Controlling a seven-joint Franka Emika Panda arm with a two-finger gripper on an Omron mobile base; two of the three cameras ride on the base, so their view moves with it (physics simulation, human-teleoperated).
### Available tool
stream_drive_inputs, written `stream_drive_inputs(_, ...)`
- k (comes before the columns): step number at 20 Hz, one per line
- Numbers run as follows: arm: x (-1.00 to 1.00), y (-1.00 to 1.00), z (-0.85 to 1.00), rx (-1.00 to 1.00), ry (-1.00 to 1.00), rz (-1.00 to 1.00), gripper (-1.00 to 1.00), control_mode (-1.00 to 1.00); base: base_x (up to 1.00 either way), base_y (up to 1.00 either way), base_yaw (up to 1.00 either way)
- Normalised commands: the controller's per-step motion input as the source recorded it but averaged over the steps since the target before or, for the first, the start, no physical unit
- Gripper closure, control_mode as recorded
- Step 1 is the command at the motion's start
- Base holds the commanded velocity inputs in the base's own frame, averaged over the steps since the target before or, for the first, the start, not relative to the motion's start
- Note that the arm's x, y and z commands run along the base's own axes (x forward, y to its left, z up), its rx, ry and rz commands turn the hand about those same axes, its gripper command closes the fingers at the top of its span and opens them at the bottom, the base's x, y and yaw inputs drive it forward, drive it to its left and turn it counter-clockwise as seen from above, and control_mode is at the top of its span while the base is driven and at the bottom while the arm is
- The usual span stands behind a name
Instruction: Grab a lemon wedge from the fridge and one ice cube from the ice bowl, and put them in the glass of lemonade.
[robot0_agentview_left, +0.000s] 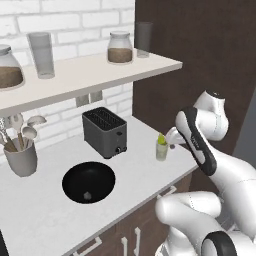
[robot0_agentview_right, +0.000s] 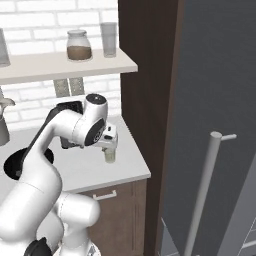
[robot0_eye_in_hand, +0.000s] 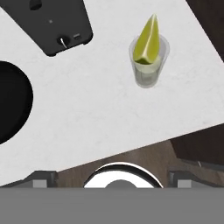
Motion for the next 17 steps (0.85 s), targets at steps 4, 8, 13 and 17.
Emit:
stream_drive_inputs(4, -0.03, 0.18, 0.14, 0.00, -0.01, 0.03, -1.00, -1.00, 0.00, 0.00, 0.00)
stream_drive_inputs(8, -0.07, 0.29, 0.15, 0.01, -0.02, 0.02, -1.00, -1.00, 0.00, 0.00, 0.00)
stream_drive_inputs(13, -0.11, 0.46, 0.41, 0.00, 0.00, 0.02, -1.00, -1.00, 0.00, 0.00, 0.00)
stream_drive_inputs(17, -0.23, 0.43, 0.57, 0.00, -0.08, 0.02, -1.00, -1.00, 0.00, 0.00, 0.00)
